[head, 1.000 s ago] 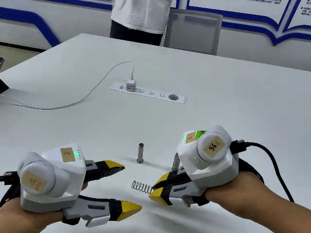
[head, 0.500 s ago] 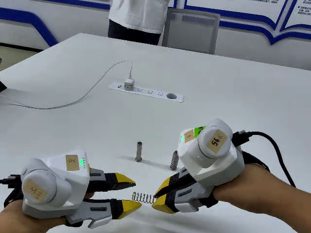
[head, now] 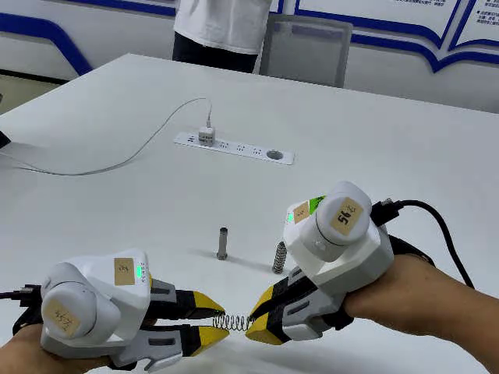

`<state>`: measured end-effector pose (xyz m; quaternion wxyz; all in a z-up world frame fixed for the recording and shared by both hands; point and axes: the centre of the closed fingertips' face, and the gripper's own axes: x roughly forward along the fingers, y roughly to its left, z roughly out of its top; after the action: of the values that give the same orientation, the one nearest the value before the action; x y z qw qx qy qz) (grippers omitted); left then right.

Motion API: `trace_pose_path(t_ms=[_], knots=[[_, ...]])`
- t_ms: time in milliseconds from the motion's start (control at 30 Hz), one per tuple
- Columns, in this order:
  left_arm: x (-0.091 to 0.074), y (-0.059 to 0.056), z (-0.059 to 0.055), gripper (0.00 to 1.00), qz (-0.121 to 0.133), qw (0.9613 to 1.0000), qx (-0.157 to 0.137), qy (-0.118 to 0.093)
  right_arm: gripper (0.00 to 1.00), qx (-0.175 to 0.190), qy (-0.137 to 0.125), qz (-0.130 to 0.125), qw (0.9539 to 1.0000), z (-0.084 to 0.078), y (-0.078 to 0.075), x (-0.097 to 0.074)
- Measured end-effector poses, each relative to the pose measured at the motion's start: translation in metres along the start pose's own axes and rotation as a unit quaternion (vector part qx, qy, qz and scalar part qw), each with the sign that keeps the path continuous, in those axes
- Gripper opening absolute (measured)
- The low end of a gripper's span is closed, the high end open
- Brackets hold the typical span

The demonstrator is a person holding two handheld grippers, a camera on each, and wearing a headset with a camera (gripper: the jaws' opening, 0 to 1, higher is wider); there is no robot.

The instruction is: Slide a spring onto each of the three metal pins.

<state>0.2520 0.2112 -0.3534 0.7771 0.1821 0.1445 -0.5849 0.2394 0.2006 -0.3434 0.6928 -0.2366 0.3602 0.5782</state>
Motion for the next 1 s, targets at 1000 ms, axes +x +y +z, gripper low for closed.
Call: trace_pose_path(t_ms=[1000], knots=[[-0.003,0.001,0.013,0.11,-0.003,0.9982,-0.052,-0.031,0.12,0.007,-0.103,-0.028,0.9942,0.052,-0.005,-0.015]])
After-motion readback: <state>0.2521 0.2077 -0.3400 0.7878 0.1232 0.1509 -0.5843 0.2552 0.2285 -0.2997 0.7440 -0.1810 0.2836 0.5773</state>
